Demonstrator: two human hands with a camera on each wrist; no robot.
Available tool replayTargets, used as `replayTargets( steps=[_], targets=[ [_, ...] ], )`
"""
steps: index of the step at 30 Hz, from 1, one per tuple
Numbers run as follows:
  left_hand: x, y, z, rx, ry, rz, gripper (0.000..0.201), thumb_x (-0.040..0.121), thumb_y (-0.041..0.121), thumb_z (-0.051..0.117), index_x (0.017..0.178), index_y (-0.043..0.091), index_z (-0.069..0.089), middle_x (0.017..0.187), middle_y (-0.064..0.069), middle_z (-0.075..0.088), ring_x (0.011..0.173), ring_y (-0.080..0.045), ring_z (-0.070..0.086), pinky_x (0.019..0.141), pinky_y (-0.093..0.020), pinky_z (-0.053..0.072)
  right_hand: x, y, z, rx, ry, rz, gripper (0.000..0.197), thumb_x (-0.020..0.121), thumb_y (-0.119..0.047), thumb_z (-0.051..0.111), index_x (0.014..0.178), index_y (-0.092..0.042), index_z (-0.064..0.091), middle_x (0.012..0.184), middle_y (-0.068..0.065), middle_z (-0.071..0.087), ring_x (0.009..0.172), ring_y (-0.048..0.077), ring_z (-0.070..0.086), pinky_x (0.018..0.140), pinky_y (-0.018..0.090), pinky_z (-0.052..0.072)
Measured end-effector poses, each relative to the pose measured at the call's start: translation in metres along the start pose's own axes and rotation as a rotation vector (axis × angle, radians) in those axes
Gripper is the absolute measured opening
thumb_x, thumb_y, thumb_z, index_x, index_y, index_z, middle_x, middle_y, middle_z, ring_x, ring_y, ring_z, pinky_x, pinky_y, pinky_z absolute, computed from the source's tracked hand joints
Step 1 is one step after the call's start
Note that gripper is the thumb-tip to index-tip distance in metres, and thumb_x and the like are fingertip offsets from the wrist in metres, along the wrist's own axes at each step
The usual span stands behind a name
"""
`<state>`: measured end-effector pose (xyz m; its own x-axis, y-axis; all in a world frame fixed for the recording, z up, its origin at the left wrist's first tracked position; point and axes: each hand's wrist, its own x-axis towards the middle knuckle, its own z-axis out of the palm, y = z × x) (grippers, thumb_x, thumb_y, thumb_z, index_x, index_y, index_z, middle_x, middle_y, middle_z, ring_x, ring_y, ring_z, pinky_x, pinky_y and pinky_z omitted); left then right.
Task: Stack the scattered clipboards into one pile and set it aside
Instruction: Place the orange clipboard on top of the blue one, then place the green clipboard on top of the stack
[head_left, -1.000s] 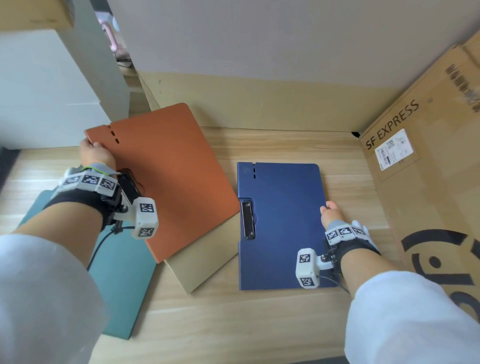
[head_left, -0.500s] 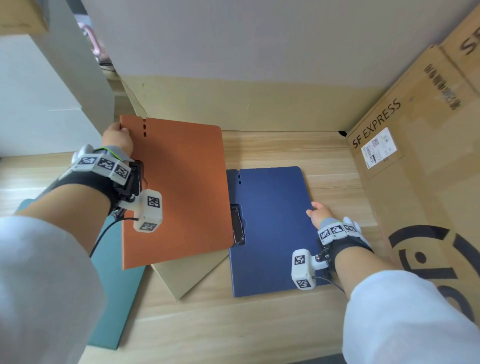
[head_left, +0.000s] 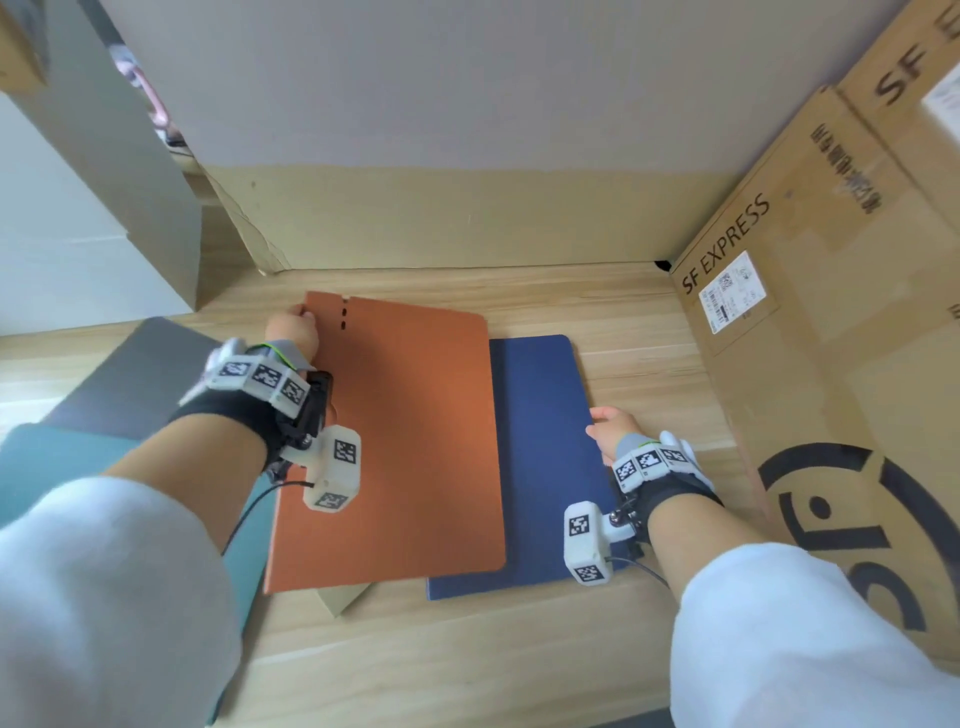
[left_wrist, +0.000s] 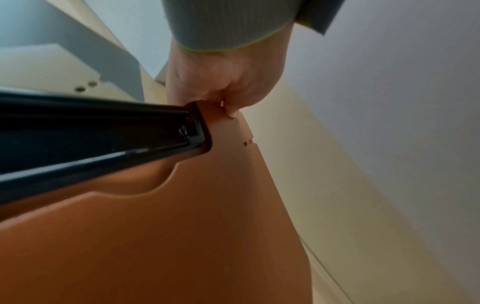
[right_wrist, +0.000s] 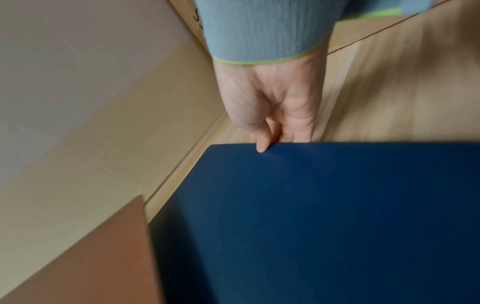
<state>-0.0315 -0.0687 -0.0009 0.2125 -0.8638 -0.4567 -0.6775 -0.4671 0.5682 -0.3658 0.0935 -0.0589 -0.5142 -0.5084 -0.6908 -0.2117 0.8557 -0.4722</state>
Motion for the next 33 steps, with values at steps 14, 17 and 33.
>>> replayTargets(
  steps=[14,17,33],
  targets=[
    [-0.036,0.002,0.094,0.036,-0.191,-0.067,0.044,0.094,-0.002,0.04,0.139,-0.002,0.042,0.143,-0.021,0.047,0.133,-0.035,0.046,0.112,-0.039,0.034,-0.007,-0.002,0.0,0.069,-0.021,0.015,0.042,0.082,-0.015,0.068,0.123,-0.006,0.059,0.125,0.016,0.062,0.115,0.029,0.06,0.096,0.041,0.051],
    [-0.043,0.0,0.098,0.062,-0.203,-0.034,0.052,0.089,-0.005,0.04,0.14,0.004,0.043,0.138,-0.021,0.053,0.127,-0.036,0.051,0.109,-0.041,0.04,-0.008,-0.001,0.003,0.046,-0.002,0.003,0.042,0.081,-0.016,0.069,0.12,-0.004,0.06,0.12,0.017,0.064,0.112,0.03,0.061,0.096,0.042,0.051],
    [-0.061,-0.003,0.113,0.106,-0.248,-0.001,0.06,0.087,-0.002,0.039,0.144,0.013,0.038,0.144,-0.018,0.034,0.126,-0.037,0.048,0.109,-0.044,0.04,-0.015,-0.004,0.006,-0.031,0.035,0.035,0.042,0.089,-0.023,0.059,0.127,-0.004,0.056,0.128,0.016,0.06,0.118,0.03,0.057,0.105,0.04,0.042]
  ],
)
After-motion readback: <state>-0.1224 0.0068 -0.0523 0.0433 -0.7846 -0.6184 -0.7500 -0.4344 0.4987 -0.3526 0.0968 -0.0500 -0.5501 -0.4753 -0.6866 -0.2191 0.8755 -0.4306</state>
